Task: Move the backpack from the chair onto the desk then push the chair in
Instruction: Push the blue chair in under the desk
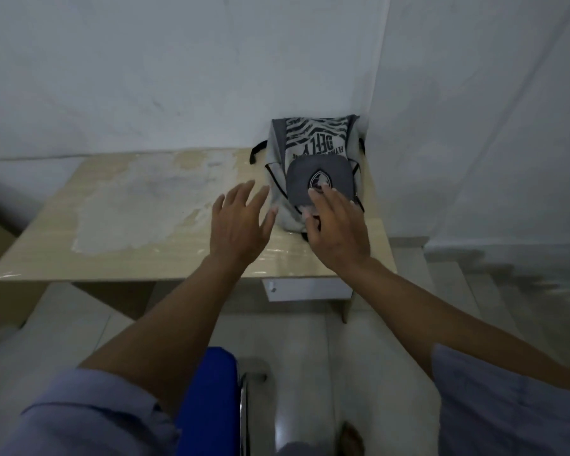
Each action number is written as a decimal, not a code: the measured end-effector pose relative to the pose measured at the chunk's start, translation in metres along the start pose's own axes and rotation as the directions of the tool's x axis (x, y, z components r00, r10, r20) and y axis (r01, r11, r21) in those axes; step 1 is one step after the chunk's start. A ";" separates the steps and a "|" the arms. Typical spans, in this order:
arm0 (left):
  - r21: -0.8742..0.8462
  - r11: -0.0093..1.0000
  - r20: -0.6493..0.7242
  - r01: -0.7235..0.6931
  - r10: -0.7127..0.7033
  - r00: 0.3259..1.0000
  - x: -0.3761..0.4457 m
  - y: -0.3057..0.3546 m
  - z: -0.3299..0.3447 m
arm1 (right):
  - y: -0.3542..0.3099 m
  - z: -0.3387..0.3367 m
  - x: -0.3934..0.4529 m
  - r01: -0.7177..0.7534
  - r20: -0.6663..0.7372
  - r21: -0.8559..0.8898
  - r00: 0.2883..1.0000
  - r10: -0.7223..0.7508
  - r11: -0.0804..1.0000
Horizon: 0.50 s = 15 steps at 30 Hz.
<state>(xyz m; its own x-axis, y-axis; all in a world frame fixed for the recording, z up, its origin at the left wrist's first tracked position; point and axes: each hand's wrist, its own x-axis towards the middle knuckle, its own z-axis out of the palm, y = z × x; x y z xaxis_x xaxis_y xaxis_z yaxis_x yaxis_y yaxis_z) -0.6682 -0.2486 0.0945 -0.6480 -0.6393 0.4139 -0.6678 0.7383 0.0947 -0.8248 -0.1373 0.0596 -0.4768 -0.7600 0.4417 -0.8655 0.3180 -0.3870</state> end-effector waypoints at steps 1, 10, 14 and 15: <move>0.000 1.000 0.009 -0.002 0.002 1.000 -0.012 -0.004 -0.004 | -0.009 -0.003 -0.012 -0.009 -0.001 -0.002 1.000 0.009 1.000; -0.047 0.998 0.058 -0.030 0.033 0.998 -0.159 -0.037 -0.056 | -0.095 -0.022 -0.151 -0.046 -0.004 0.001 0.999 0.046 0.999; -0.052 0.998 0.064 -0.025 0.028 0.998 -0.230 -0.058 -0.092 | -0.147 -0.030 -0.222 -0.065 0.027 0.035 0.998 0.065 0.997; -0.052 0.998 0.069 -0.017 0.021 0.997 -0.247 -0.062 -0.101 | -0.159 -0.034 -0.238 -0.071 0.048 0.047 0.996 0.069 0.996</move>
<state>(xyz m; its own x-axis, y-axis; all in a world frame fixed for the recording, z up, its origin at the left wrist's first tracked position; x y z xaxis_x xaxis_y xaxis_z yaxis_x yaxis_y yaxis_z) -0.4296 -0.1144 0.0778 -0.6856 -0.6370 0.3526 -0.6363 0.7595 0.1349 -0.5795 0.0119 0.0433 -0.5271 -0.7627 0.3746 -0.8213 0.3441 -0.4551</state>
